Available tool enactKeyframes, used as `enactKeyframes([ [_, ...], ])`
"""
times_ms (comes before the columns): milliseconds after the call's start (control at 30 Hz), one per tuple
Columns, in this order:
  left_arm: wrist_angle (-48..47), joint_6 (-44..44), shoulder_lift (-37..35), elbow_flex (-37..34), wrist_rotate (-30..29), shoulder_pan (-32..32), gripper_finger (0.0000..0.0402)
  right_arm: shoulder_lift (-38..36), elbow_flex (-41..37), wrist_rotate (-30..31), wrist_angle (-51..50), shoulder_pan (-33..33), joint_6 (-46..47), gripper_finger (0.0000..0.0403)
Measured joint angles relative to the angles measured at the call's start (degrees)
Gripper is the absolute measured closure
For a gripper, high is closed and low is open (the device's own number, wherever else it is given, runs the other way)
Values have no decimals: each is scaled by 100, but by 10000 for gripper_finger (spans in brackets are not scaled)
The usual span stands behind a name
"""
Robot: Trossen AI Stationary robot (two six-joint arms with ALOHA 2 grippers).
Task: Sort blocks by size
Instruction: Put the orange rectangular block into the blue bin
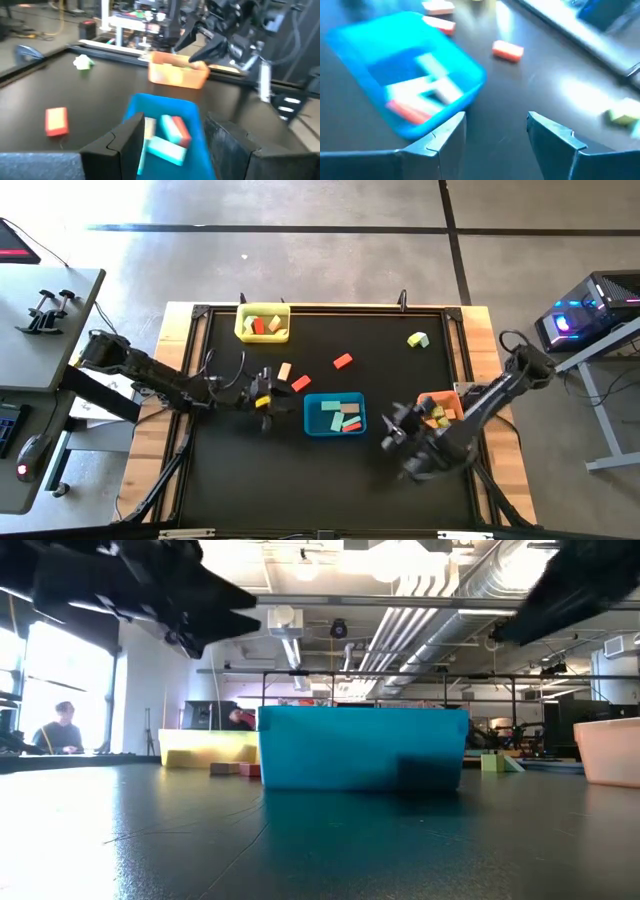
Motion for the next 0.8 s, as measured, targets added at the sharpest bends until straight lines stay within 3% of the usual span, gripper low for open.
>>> enactKeyframes([
  [133, -111, 206, -2, 2, 399, 796, 211, 0, -333, -219, 927, -1106, -1798, 197],
  [333, -67, 700, -2, 2, 771, 1956, 211, 2, -602, -1645, 3092, -2754, -5375, 197],
  [467, -63, 1009, -2, 2, 1041, 2624, 211, 2, -935, -2288, 4986, -3715, -7178, 197],
  [667, 142, 1627, -2, 2, 1197, 3257, 211, 2, -1448, -4653, 7169, -5296, -8056, 197],
  [800, -114, 1643, -4, 255, 1541, 3582, 211, 2, -1615, -5574, 7716, -6052, -8114, 197],
])
